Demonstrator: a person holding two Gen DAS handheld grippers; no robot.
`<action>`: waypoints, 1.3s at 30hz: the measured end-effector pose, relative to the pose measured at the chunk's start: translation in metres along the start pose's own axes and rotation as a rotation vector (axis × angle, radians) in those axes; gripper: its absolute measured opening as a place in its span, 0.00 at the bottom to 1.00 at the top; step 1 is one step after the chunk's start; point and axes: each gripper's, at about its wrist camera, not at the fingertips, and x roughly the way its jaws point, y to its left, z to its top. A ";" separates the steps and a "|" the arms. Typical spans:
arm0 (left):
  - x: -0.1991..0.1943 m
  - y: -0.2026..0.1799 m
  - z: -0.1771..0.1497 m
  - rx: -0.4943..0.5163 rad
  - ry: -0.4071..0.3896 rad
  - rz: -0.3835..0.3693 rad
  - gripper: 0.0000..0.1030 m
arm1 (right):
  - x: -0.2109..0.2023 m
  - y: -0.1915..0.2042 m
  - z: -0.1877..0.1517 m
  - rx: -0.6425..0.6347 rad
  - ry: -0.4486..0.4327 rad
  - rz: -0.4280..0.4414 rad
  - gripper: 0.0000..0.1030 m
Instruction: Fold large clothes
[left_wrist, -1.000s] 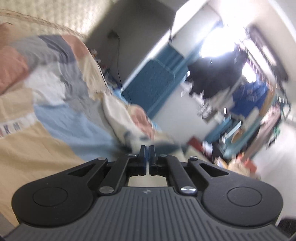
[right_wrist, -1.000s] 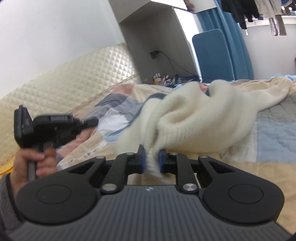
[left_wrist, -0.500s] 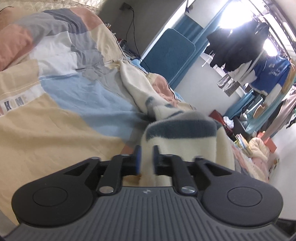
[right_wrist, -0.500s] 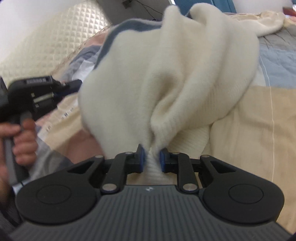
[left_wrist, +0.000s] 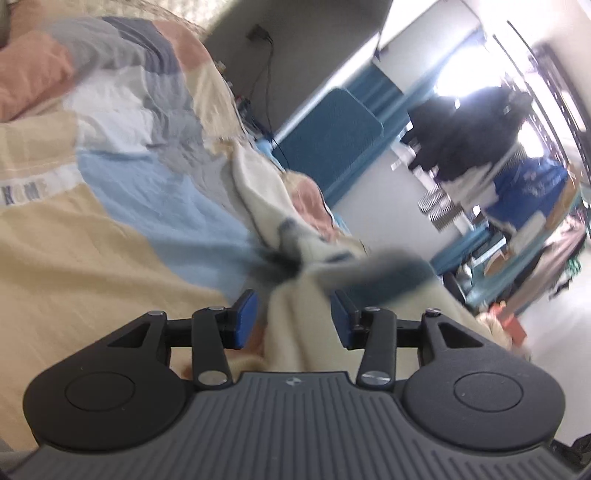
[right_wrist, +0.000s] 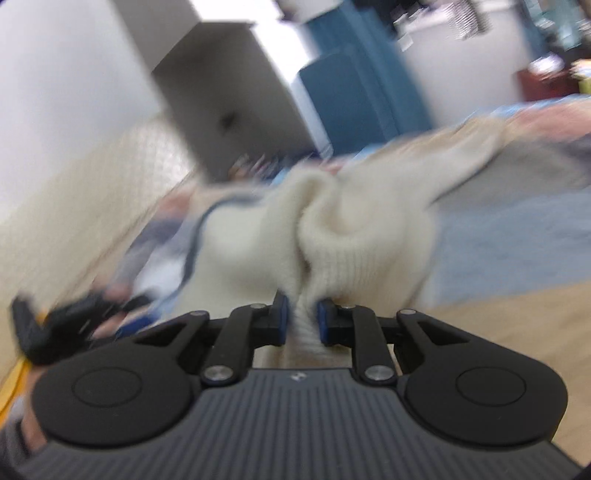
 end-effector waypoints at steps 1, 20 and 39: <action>-0.001 0.001 0.001 -0.006 -0.002 0.012 0.51 | -0.002 -0.008 0.006 0.018 -0.027 -0.032 0.17; 0.068 -0.032 -0.059 0.227 0.269 0.043 0.68 | 0.015 -0.110 0.028 0.224 -0.130 -0.385 0.16; 0.032 -0.048 -0.030 0.229 0.108 0.088 0.21 | -0.021 -0.058 0.019 0.078 -0.134 -0.295 0.17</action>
